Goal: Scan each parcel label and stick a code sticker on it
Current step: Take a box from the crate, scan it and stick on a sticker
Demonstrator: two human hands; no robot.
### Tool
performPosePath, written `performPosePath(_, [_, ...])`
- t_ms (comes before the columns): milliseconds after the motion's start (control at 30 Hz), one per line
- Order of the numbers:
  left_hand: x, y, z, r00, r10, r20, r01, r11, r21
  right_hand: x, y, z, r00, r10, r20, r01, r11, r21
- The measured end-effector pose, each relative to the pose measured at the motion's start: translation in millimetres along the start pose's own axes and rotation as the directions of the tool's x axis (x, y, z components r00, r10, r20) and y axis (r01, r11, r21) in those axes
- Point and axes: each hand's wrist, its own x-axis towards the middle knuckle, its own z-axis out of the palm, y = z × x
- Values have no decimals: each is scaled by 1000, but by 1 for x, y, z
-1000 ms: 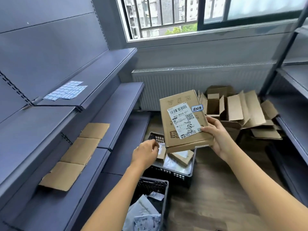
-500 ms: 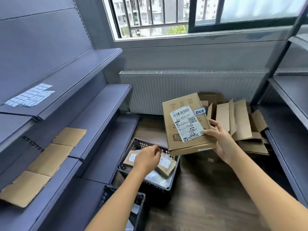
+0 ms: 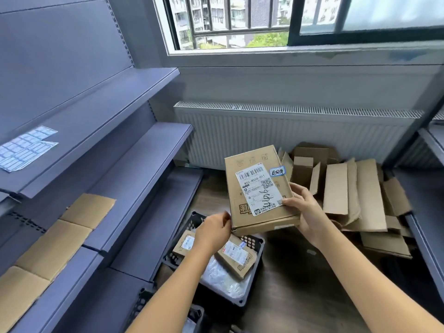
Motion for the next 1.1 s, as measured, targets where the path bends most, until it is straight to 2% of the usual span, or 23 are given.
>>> performPosePath(133, [43, -17, -10, 997, -61, -38, 58, 995, -82, 55, -5, 27, 999, 16, 37, -15, 999, -32])
performPosePath(500, [113, -58, -36, 981, -176, -86, 163, 977, -140, 153, -11, 75, 988, 65, 143, -55, 996, -72])
performPosePath(600, [125, -69, -40, 961, -253, -114, 227, 952, -205, 182, -9, 90, 976, 97, 196, -76, 991, -111])
performPosePath(833, [139, -85, -48, 832, -552, -64, 453, 740, -498, 241, 0, 131, 912, 228, 341, -166, 965, -202])
performPosePath(1000, [146, -86, -47, 756, -652, -52, 456, 583, -672, 280, -4, 161, 817, 338, 468, -206, 928, -310])
performPosePath(1100, [148, -90, -37, 685, -726, -68, 458, 501, -734, 298, -2, 176, 756, 380, 533, -213, 913, -349])
